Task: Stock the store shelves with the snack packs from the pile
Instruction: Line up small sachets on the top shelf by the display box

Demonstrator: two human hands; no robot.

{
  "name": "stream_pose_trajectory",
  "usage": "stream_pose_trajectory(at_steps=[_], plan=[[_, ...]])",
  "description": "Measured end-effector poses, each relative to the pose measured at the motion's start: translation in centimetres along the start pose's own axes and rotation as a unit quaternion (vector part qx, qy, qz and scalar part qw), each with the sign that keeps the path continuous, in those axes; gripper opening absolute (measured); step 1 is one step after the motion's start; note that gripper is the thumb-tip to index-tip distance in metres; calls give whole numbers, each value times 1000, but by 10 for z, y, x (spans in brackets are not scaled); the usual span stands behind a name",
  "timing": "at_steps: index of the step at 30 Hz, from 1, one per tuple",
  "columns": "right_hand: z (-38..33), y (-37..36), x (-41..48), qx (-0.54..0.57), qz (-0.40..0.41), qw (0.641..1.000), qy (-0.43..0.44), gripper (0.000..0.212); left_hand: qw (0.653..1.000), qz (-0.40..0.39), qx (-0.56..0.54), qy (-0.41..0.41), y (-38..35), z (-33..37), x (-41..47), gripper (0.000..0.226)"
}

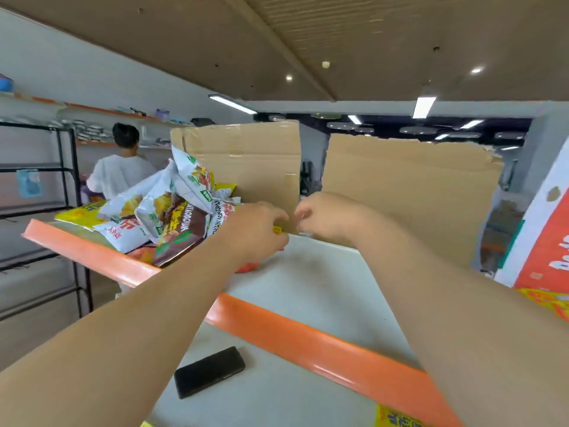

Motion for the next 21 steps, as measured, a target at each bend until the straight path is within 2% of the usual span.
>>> stream_pose_trajectory(at_steps=[2, 4, 8, 10, 13, 17, 19, 21], plan=[[-2, -8, 23, -21, -22, 999, -25, 9, 997, -56, 44, 10, 2, -5, 21, 26], [-6, -12, 42, -47, -43, 997, -45, 16, 993, -81, 88, 16, 4, -7, 38, 35], [-14, -33, 64, -40, -90, 993, -68, 18, 985, -16, 165, 39, -4, -21, 58, 22], [-15, -54, 69, -66, -111, 990, -59, 17, 975, -48, 205, 73, -14, -31, 60, 10], [-15, -71, 69, -80, -142, 986, -38, 34, 963, -69, 245, 86, -19, -36, 60, 13], [-10, -63, 60, -86, -169, 980, -61, 46, 947, -100, 294, 77, -17, -25, 51, 10], [-6, -60, 56, -94, -185, 974, -85, 44, 945, -93, 306, 67, -18, -23, 48, 9], [3, -55, 54, -81, -182, 973, -117, 33, 945, -78, 310, 61, -18, -24, 46, 18]])
Point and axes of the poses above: each hand's wrist, its own x-axis towards the middle knuckle, its own y-axis out of the back of the hand, z = x × y, the point moved 1 cm from there along x, towards the middle knuckle, and after that the axes turned 7 degrees about -z, right-handed, at the moved point
